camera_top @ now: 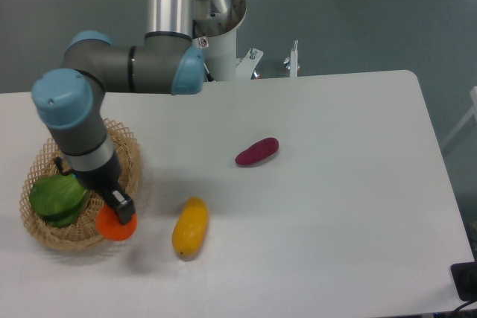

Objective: Place the orange in the basket
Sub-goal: 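Lower the orange into the basket beside the bok choy and open gripper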

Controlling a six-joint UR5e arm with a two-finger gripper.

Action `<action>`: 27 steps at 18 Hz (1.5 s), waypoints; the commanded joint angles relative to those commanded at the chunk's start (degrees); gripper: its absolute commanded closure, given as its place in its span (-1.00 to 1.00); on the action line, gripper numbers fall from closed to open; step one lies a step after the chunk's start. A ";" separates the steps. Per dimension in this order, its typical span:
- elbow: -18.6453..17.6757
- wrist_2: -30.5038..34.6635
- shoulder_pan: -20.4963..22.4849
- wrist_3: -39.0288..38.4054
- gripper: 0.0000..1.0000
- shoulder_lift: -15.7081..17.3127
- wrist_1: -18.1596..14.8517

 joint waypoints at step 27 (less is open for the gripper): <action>-2.81 2.27 2.35 -7.04 -1.00 1.57 3.43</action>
